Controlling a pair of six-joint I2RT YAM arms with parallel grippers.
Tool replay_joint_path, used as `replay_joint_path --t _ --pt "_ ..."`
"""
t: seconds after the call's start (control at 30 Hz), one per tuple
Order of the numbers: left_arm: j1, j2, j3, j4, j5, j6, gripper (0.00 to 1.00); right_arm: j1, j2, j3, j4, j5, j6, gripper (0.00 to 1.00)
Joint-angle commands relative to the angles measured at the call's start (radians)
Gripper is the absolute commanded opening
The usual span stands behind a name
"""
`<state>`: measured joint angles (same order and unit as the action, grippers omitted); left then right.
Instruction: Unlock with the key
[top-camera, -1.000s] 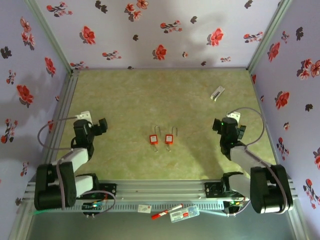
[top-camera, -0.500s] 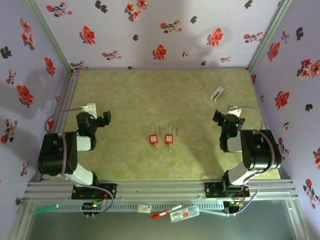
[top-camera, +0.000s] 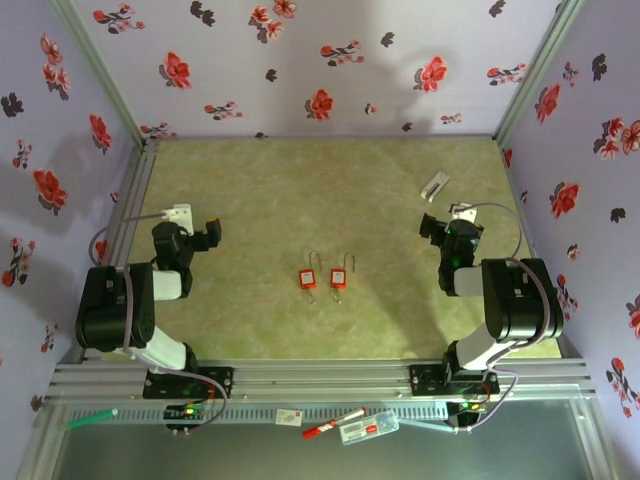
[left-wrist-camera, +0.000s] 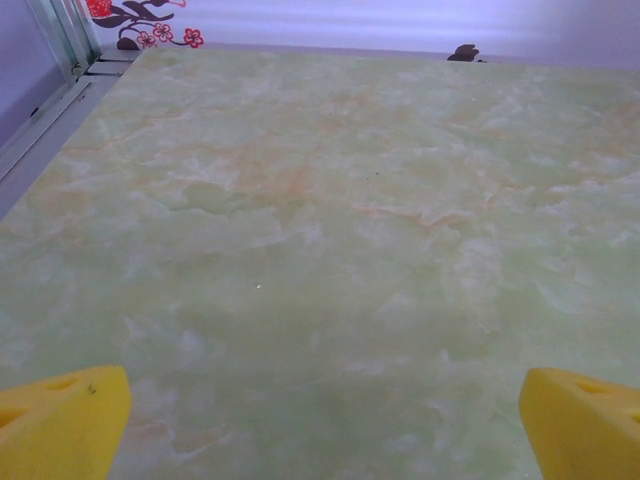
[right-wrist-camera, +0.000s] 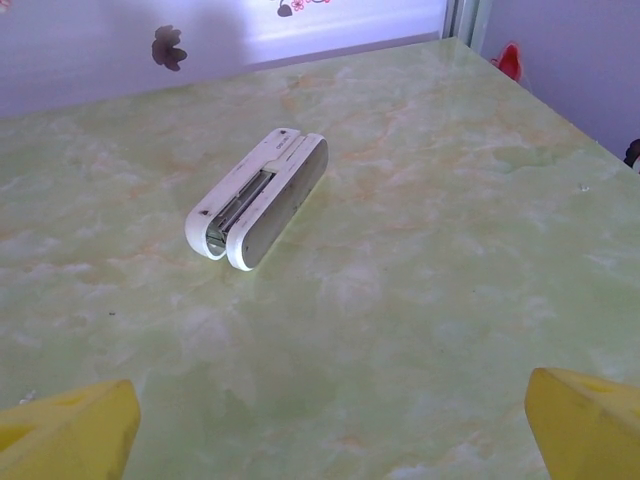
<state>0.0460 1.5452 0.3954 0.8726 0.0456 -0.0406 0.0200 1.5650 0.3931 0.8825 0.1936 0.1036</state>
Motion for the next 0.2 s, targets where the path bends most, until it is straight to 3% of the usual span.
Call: replay_joint_path --t 0.0,0.17 --pt "-0.006 -0.007 0.003 -0.003 -0.015 0.029 1.0 -0.002 -0.002 0.003 -0.009 -0.013 -0.015 0.99" --pt "-0.006 -0.006 0.0 -0.001 -0.016 0.028 1.0 -0.003 -0.006 -0.003 0.001 -0.014 -0.016 0.99"
